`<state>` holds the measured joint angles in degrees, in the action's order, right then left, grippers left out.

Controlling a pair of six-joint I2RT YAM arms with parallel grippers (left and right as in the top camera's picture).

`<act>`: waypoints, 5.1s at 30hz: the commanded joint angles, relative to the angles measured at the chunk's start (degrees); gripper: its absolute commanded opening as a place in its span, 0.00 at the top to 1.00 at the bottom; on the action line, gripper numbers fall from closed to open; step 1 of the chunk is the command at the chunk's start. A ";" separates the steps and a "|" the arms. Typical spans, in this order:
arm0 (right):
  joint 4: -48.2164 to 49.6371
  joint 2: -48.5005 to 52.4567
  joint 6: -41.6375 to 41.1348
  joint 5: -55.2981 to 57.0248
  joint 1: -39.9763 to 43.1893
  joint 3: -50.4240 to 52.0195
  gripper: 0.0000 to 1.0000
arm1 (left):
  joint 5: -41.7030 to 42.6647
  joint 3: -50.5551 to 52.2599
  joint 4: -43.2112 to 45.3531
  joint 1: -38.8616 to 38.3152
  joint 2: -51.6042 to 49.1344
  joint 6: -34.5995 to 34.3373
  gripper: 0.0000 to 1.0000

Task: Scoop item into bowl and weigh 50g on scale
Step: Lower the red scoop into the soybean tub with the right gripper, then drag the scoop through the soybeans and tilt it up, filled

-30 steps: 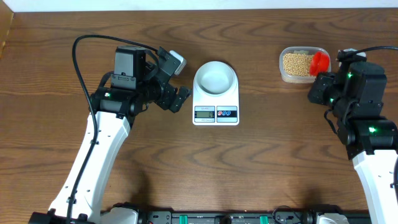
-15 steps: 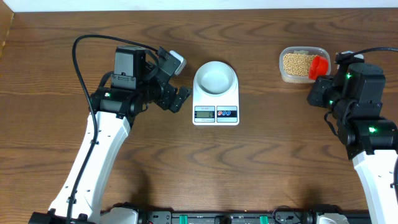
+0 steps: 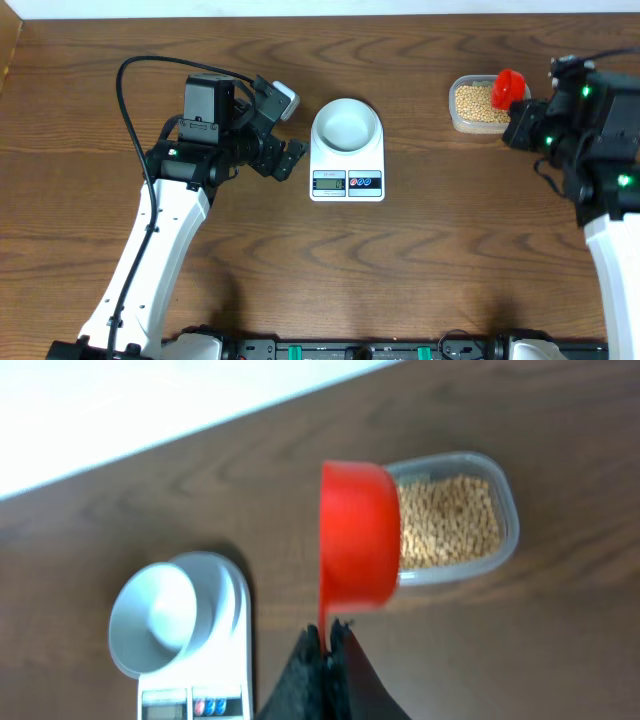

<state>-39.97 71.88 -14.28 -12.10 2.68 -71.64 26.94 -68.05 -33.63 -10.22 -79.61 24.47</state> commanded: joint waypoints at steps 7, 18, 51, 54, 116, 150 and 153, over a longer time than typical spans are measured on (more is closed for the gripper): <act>-24.15 17.35 8.09 -1.99 1.60 -26.80 0.99 | 0.92 0.24 0.00 0.13 0.09 1.03 0.07; -36.85 35.58 15.02 0.59 6.01 -41.81 0.99 | 0.92 0.24 0.00 0.13 0.09 1.03 0.06; -32.74 46.21 17.55 1.40 5.55 -49.37 0.99 | 0.92 0.24 0.00 0.13 0.09 1.03 0.06; -32.54 47.30 17.55 1.40 5.18 -49.37 0.99 | 0.92 0.24 0.00 0.13 0.09 1.03 0.06; -28.33 51.06 13.68 6.10 0.59 -41.75 0.99 | 0.92 0.24 0.00 0.13 0.09 1.03 0.06; -25.22 50.47 15.69 -3.39 2.08 -34.86 0.99 | 0.92 0.24 0.00 0.13 0.09 1.03 0.06; -25.51 50.47 15.80 -3.52 2.84 -34.86 0.98 | 0.92 0.24 0.00 0.13 0.09 1.03 0.06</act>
<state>-64.69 122.39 0.69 -12.43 4.91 -107.42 27.09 -68.05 -33.63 -10.22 -79.61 24.47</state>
